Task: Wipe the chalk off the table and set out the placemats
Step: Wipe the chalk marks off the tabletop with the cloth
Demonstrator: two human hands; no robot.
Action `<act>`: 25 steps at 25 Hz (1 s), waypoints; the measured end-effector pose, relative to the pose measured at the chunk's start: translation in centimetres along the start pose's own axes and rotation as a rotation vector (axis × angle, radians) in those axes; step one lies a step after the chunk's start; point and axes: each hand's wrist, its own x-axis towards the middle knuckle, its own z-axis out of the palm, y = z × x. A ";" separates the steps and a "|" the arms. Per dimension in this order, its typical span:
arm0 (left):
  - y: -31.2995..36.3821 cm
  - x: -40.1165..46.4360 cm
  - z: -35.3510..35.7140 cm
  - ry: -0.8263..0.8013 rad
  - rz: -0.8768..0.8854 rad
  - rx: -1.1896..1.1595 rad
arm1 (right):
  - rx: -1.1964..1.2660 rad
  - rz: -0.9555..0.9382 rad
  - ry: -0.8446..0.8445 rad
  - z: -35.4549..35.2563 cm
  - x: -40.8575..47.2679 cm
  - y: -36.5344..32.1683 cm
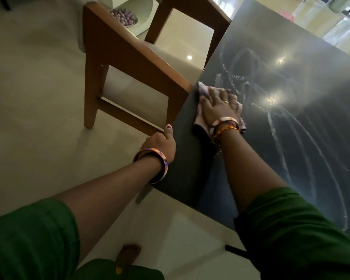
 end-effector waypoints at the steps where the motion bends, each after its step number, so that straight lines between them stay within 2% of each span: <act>1: 0.0 0.0 0.1 0.004 -0.002 -0.007 | 0.012 0.087 0.011 -0.6 0.0 2.1; 4: 0.0 0.0 0.1 0.004 0.018 -0.001 | 0.040 0.320 0.039 -2.0 -2.5 7.0; 6: -0.1 0.1 0.2 0.005 0.026 0.017 | 0.022 0.392 0.053 -1.6 -4.8 6.3; 8: -0.1 0.1 0.1 -0.002 0.029 0.018 | -0.014 0.292 0.043 -0.1 -5.9 2.7; 11: -0.1 0.1 -0.1 -0.030 0.025 -0.003 | -0.014 -0.033 0.000 1.8 -4.8 -2.5; 12: -0.1 0.1 -0.1 -0.036 0.016 -0.010 | -0.005 -0.083 -0.015 1.6 -3.6 -3.0; 14: -0.1 0.1 -0.2 -0.035 -0.007 -0.025 | 0.005 -0.044 -0.008 0.7 -0.6 -2.1; 16: -0.1 0.1 -0.1 -0.031 -0.011 -0.034 | 0.032 0.106 0.014 -0.4 0.5 0.4; 18: -0.1 0.1 -0.1 -0.031 0.008 -0.038 | 0.051 0.244 0.044 -1.0 -1.4 2.5; 20: -0.2 0.1 0.0 -0.037 0.028 -0.033 | 0.030 0.304 0.051 -0.4 -4.7 2.7; 23: -0.4 0.3 0.1 -0.032 0.043 -0.012 | -0.056 0.168 0.024 1.4 -7.4 0.4; 25: -0.3 0.2 0.0 -0.045 0.034 -0.021 | -0.058 0.051 0.019 1.5 -5.4 -0.9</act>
